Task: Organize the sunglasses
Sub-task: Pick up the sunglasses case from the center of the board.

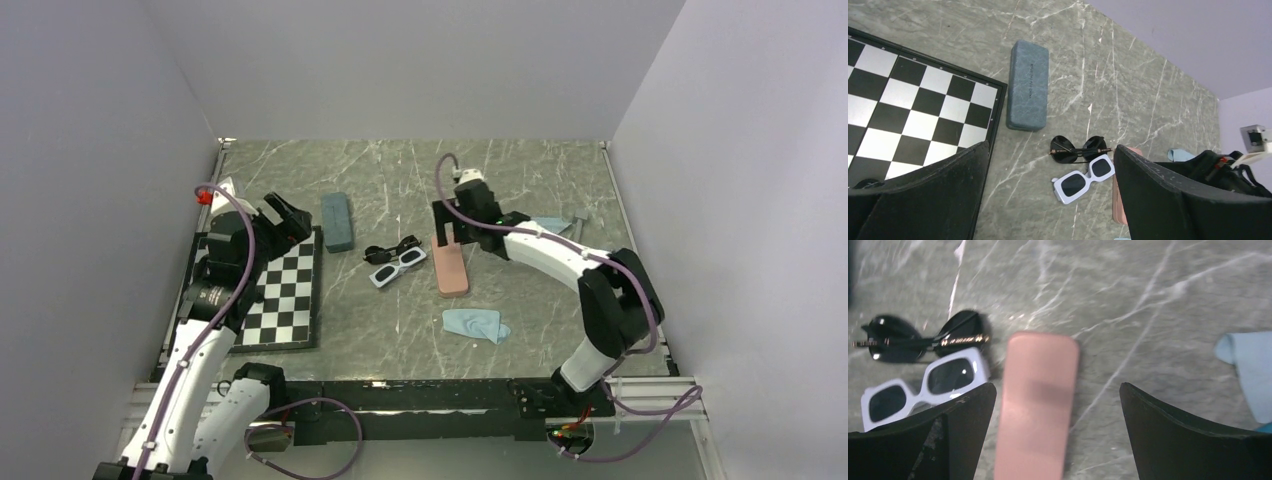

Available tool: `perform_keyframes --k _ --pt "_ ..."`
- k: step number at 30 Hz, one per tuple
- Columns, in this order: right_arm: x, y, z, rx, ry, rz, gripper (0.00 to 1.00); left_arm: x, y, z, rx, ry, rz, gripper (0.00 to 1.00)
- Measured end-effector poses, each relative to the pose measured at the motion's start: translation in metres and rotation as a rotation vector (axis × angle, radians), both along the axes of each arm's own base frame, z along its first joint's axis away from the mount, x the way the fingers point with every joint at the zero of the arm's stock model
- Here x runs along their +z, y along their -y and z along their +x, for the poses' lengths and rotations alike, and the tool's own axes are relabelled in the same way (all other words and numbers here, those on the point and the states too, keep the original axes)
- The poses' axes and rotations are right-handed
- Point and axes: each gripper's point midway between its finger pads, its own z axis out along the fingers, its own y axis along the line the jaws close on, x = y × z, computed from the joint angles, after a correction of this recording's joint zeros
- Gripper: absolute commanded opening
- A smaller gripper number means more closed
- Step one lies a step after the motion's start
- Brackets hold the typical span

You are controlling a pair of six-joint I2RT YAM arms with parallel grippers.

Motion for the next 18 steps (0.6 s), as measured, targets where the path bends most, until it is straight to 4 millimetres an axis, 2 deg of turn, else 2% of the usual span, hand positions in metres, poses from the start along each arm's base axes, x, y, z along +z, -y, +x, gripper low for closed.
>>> perform_keyframes --k 5,8,10,15,18 --pt "-0.026 -0.036 -0.023 0.083 -0.069 -0.052 1.00 -0.008 -0.003 -0.007 0.003 -0.022 0.014 0.99" --pt "-0.047 -0.046 -0.033 0.091 -0.125 -0.078 1.00 -0.013 -0.003 -0.010 -0.001 -0.046 0.025 0.99" --pt "-0.058 -0.047 -0.035 0.080 -0.152 -0.102 1.00 -0.016 -0.004 -0.011 -0.006 -0.055 0.037 0.99" --pt "-0.061 -0.044 -0.027 0.000 -0.147 -0.132 0.98 -0.018 -0.002 -0.011 -0.028 -0.057 0.052 0.99" --pt "-0.066 -0.036 -0.032 -0.037 -0.163 -0.149 0.99 -0.022 0.001 -0.010 -0.051 -0.067 0.059 0.99"
